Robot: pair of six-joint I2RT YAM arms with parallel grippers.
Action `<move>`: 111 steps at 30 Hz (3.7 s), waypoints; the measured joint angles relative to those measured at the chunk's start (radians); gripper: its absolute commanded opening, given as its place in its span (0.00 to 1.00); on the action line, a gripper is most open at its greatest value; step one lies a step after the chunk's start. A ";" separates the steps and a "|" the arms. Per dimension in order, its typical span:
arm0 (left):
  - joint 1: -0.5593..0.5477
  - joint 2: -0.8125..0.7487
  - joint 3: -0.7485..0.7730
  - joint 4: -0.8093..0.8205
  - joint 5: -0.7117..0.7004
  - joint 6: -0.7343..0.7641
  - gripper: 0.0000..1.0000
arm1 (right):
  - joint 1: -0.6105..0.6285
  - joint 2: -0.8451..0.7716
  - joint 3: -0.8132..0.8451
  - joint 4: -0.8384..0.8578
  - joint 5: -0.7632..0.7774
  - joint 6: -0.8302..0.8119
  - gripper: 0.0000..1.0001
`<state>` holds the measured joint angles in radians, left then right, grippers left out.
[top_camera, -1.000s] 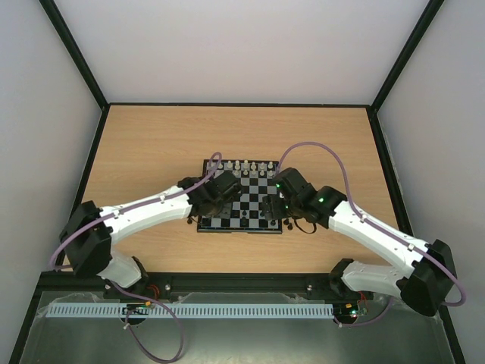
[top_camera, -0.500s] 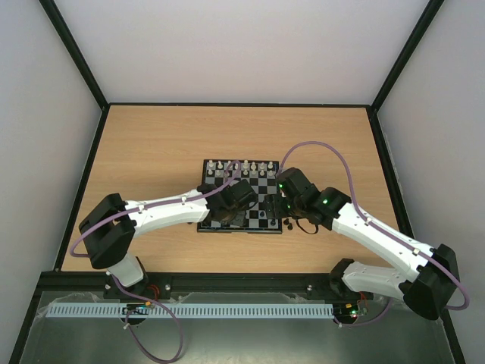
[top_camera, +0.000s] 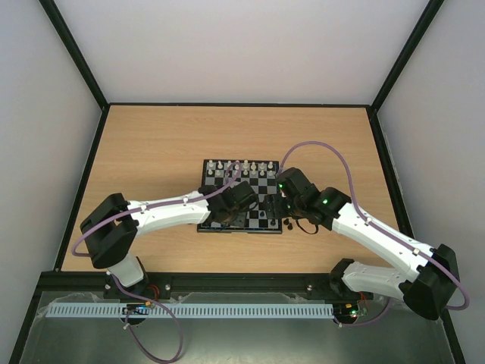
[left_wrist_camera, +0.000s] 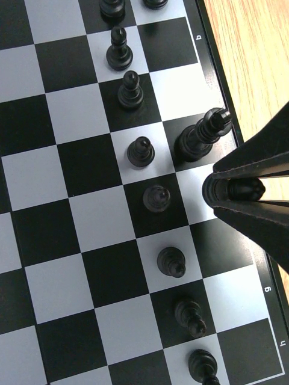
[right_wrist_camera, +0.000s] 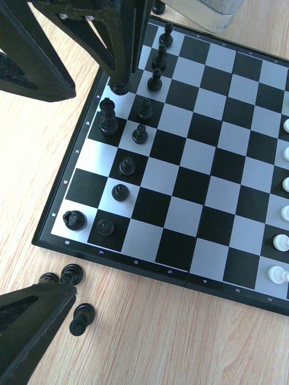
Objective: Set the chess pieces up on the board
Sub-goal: Place the chess piece on the chessboard, then pick up the chess piece at the center of the board.
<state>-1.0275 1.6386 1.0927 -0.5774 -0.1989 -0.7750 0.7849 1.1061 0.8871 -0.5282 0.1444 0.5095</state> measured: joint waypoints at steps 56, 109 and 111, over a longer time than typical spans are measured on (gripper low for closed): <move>-0.017 -0.295 -0.006 -0.087 -0.113 -0.037 0.68 | 0.000 0.001 0.000 0.000 -0.005 0.000 0.99; 0.216 -0.734 -0.327 0.047 -0.112 0.091 0.99 | -0.153 0.040 -0.100 -0.007 0.127 0.212 0.75; 0.224 -0.726 -0.327 0.049 -0.111 0.091 0.99 | -0.167 0.043 -0.100 -0.001 0.123 0.208 0.75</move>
<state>-0.8032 0.9131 0.7658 -0.5285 -0.3103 -0.6838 0.6182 1.1488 0.7876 -0.5293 0.2676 0.7174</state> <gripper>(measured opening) 0.994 0.750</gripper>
